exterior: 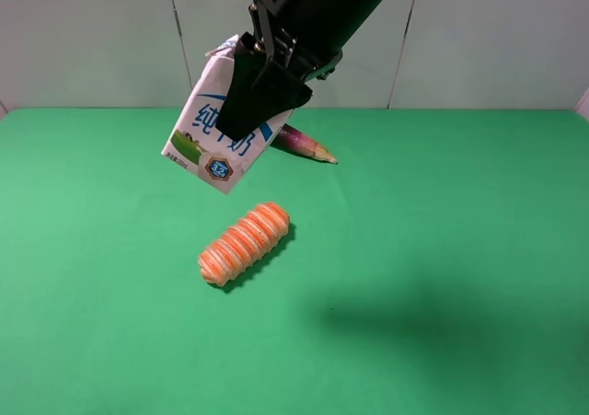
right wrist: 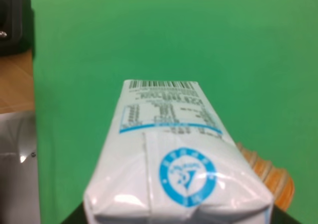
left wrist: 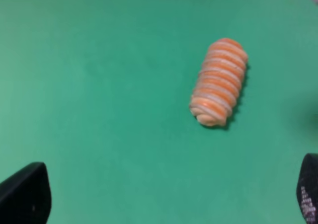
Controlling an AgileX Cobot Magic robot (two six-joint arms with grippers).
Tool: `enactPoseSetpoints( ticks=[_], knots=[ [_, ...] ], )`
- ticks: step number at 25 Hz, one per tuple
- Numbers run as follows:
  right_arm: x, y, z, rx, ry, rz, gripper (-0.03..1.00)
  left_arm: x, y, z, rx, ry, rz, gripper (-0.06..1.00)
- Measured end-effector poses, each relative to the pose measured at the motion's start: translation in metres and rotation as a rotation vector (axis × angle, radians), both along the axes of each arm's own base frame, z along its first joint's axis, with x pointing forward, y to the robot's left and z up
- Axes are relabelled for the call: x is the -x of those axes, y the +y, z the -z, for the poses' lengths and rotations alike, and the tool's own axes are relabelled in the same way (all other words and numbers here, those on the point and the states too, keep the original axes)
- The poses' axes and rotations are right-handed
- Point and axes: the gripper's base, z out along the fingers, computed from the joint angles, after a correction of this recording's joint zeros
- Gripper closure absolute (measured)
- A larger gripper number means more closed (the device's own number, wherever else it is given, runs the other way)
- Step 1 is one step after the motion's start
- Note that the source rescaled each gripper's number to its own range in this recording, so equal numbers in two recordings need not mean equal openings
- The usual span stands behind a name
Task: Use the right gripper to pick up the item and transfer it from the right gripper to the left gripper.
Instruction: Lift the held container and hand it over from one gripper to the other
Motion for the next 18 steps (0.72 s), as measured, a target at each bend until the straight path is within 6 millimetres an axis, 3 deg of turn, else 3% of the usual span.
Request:
enactPoseSetpoints(
  ticks=[8,18],
  knots=[
    [-0.01,-0.009,-0.002,-0.036,0.019,0.016,0.97,-0.049,-0.017,0.004,-0.052,0.066,0.293,-0.03],
    [-0.018,-0.027,-0.002,-0.028,0.031,-0.054,0.97,-0.093,-0.034,0.013,-0.17,0.089,0.525,-0.03]
  ],
)
